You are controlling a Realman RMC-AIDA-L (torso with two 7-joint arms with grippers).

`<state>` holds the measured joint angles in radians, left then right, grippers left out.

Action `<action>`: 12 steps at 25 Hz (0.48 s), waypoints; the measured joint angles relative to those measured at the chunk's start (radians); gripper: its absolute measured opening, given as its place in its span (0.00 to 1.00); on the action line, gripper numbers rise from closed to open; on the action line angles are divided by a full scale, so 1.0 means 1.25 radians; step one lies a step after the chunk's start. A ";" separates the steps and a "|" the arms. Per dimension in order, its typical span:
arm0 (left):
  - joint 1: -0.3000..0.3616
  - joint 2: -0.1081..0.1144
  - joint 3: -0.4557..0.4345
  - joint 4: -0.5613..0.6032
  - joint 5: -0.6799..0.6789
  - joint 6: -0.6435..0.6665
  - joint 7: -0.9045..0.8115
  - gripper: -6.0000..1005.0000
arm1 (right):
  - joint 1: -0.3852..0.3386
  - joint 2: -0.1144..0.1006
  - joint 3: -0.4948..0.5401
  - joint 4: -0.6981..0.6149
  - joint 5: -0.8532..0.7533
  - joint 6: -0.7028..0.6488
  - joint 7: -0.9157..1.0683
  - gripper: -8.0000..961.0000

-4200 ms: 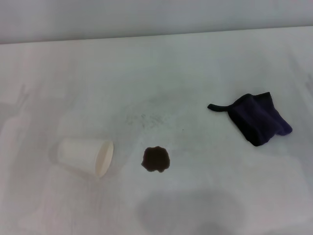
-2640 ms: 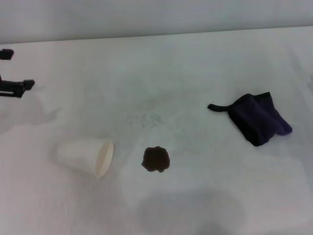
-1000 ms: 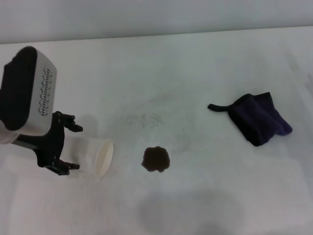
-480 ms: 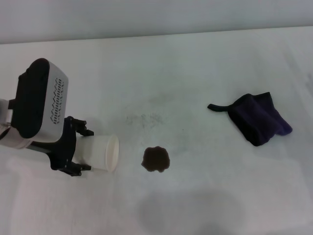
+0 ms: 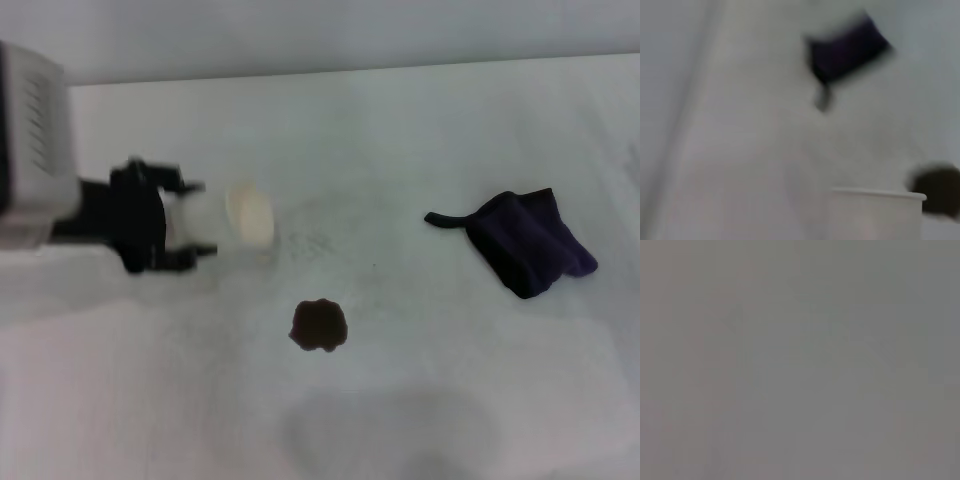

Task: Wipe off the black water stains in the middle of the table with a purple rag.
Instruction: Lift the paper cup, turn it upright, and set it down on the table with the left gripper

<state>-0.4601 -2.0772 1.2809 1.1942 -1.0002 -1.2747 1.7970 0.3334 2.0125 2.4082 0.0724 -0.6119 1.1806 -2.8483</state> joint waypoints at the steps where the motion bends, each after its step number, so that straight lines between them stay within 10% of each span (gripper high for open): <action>1: 0.006 0.000 -0.021 -0.009 -0.048 0.006 0.018 0.71 | 0.002 0.000 -0.001 0.003 0.000 0.000 -0.001 0.91; 12: 0.053 -0.001 -0.073 -0.154 -0.347 0.055 0.076 0.63 | 0.013 -0.002 -0.003 0.028 -0.003 -0.014 -0.013 0.91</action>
<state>-0.3936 -2.0785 1.1903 1.0023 -1.4345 -1.2053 1.8923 0.3493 2.0095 2.4051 0.1076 -0.6152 1.1632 -2.8650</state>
